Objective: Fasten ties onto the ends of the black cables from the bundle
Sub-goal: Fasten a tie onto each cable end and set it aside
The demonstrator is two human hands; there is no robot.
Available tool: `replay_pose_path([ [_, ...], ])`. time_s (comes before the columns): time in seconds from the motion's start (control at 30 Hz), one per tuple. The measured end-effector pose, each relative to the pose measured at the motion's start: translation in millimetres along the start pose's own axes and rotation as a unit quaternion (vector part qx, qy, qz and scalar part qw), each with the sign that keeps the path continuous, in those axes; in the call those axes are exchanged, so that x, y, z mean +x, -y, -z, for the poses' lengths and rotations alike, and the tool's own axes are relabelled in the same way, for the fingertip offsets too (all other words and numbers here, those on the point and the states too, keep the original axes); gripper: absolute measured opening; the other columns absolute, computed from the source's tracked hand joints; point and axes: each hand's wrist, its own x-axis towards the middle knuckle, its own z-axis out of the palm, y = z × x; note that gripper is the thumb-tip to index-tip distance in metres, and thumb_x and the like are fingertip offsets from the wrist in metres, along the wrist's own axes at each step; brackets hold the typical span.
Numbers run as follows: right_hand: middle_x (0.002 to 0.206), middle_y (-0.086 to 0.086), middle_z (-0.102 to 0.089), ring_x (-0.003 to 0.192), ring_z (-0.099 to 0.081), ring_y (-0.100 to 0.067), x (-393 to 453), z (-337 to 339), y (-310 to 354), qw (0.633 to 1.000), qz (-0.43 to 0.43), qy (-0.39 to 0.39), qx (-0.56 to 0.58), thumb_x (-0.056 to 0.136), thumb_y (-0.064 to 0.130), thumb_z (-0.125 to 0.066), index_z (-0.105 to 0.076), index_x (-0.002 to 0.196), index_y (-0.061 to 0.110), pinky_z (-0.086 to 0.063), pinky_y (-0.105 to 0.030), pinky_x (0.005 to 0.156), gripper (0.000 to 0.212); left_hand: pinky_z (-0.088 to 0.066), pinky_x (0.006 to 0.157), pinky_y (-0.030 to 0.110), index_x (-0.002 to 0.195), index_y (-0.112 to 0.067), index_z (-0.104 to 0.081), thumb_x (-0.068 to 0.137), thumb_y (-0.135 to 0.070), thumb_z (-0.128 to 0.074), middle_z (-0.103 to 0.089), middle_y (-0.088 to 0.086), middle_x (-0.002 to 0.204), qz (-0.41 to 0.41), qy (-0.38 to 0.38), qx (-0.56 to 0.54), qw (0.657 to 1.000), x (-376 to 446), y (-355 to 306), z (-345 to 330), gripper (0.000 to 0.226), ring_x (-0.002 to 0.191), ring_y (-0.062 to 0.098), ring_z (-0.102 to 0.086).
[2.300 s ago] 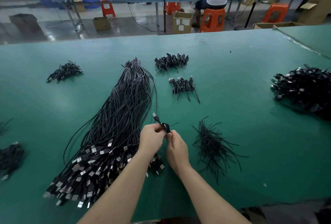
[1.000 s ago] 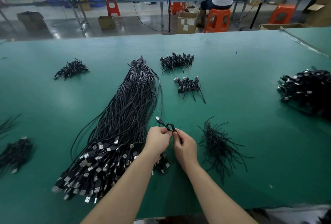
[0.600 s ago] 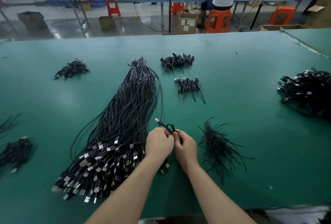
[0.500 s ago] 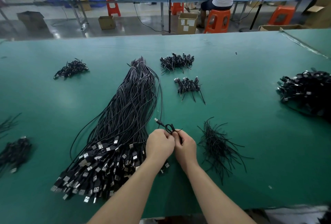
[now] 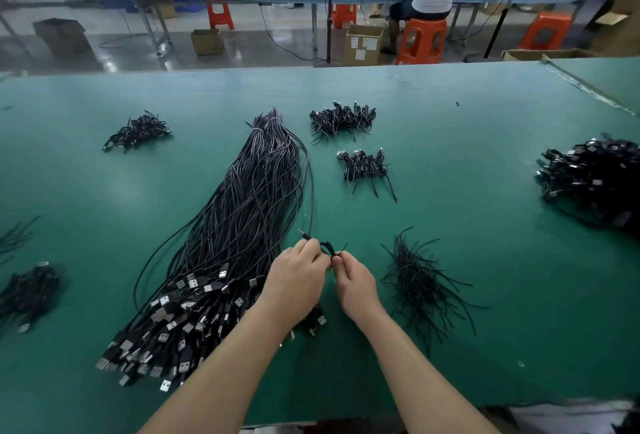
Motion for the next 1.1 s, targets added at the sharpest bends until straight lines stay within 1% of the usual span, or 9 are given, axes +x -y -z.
replay_pose_path([
  [0.1, 0.062, 0.008, -0.046, 0.052, -0.034, -0.005, 1.1, 0.9, -1.0, 0.999, -0.010, 0.021, 0.025, 0.107, 0.029, -0.044, -0.048, 0.075, 0.018, -0.028, -0.025, 0.054, 0.034, -0.049, 0.078, 0.035, 0.089, -0.012, -0.066, 0.074, -0.016, -0.084, -0.058, 0.003, 0.094, 0.016, -0.032, 0.012, 0.999, 2.7, 3.8, 1.8, 0.024, 0.088, 0.024, -0.055],
  [0.2, 0.060, 0.010, -0.048, 0.059, -0.038, -0.012, 2.2, 5.0, -0.4, 0.996, -0.029, 0.048, 0.069, 0.107, 0.028, -0.044, -0.055, 0.079, 0.019, -0.032, -0.032, 0.060, 0.031, -0.036, 0.099, 0.037, 0.121, -0.016, -0.069, 0.073, -0.012, -0.080, -0.062, 0.000, 0.131, -0.026, 0.022, 0.026, 0.999, 10.0, 7.6, 6.3, 0.050, 0.123, 0.026, -0.052],
  [0.27, 0.057, 0.012, -0.048, 0.062, -0.042, -0.018, 1.4, 9.9, 1.1, 0.992, -0.038, 0.068, 0.103, 0.107, 0.031, -0.042, -0.057, 0.080, 0.024, -0.034, -0.034, 0.063, 0.032, -0.030, 0.101, 0.036, 0.118, -0.019, -0.072, 0.072, -0.006, -0.081, -0.066, -0.007, 0.129, -0.046, 0.055, 0.019, 0.997, 14.5, 9.2, 8.6, 0.049, 0.130, 0.023, -0.054],
  [0.37, 0.056, 0.011, -0.050, 0.063, -0.045, -0.020, -0.8, 15.4, 3.9, 0.989, -0.038, 0.084, 0.118, 0.108, 0.032, -0.041, -0.060, 0.084, 0.024, -0.036, -0.037, 0.063, 0.032, -0.028, 0.099, 0.036, 0.106, -0.024, -0.077, 0.074, -0.009, -0.085, -0.073, -0.011, 0.115, -0.038, 0.064, -0.021, 0.997, 15.4, 12.3, 9.4, 0.036, 0.119, 0.017, -0.063],
  [0.6, 0.057, 0.002, -0.048, 0.060, -0.045, -0.021, -3.1, 17.4, 8.4, 0.984, -0.048, 0.109, 0.132, 0.109, 0.026, -0.040, -0.058, 0.093, 0.002, -0.037, -0.037, 0.060, 0.034, -0.038, 0.092, 0.038, 0.088, -0.023, -0.079, 0.080, -0.026, -0.084, -0.075, -0.010, 0.094, -0.014, 0.058, -0.033, 0.998, 12.3, 12.8, 7.5, 0.010, 0.089, 0.017, -0.068],
  [0.7, 0.057, 0.004, -0.046, 0.057, -0.044, -0.018, -3.7, 18.3, 8.9, 0.982, -0.049, 0.119, 0.136, 0.109, 0.020, -0.038, -0.054, 0.085, 0.008, -0.038, -0.036, 0.057, 0.031, -0.046, 0.087, 0.041, 0.082, -0.021, -0.078, 0.085, -0.030, -0.079, -0.075, -0.009, 0.086, 0.033, 0.059, -0.039, 0.997, 10.1, 9.2, 4.6, 0.009, 0.083, 0.019, -0.066],
  [0.83, 0.060, 0.002, -0.046, 0.058, -0.045, -0.016, -4.7, 18.9, 8.7, 0.980, -0.057, 0.125, 0.146, 0.109, 0.018, -0.036, -0.054, 0.085, 0.015, -0.040, -0.032, 0.056, 0.030, -0.033, 0.093, 0.035, 0.097, -0.029, -0.079, 0.096, -0.043, -0.062, -0.074, -0.012, 0.093, 0.133, 0.083, -0.051, 0.986, 10.9, 5.8, -1.8, 0.022, 0.093, 0.013, -0.060],
  [1.0, 0.071, 0.002, -0.061, 0.058, -0.053, -0.009, -9.5, 17.1, 7.7, 0.993, 0.006, 0.116, 0.019, 0.106, 0.019, -0.040, -0.056, 0.087, 0.032, -0.047, -0.029, 0.062, 0.028, -0.026, 0.093, 0.032, 0.099, -0.034, -0.077, 0.097, -0.045, -0.061, -0.072, -0.012, 0.086, 0.202, 0.131, -0.083, 0.967, 14.7, 11.7, -6.0, 0.020, 0.089, 0.009, -0.052],
  [1.1, 0.077, 0.004, -0.066, 0.065, -0.056, -0.009, -12.8, 15.3, 6.9, 0.995, 0.042, 0.087, -0.016, 0.104, 0.015, -0.043, -0.064, 0.097, 0.026, -0.046, -0.025, 0.065, 0.025, -0.025, 0.090, 0.032, 0.096, -0.032, -0.078, 0.096, -0.043, -0.063, -0.073, -0.012, 0.085, 0.236, 0.144, -0.104, 0.955, 15.0, 11.8, -7.3, 0.019, 0.086, 0.008, -0.058],
])
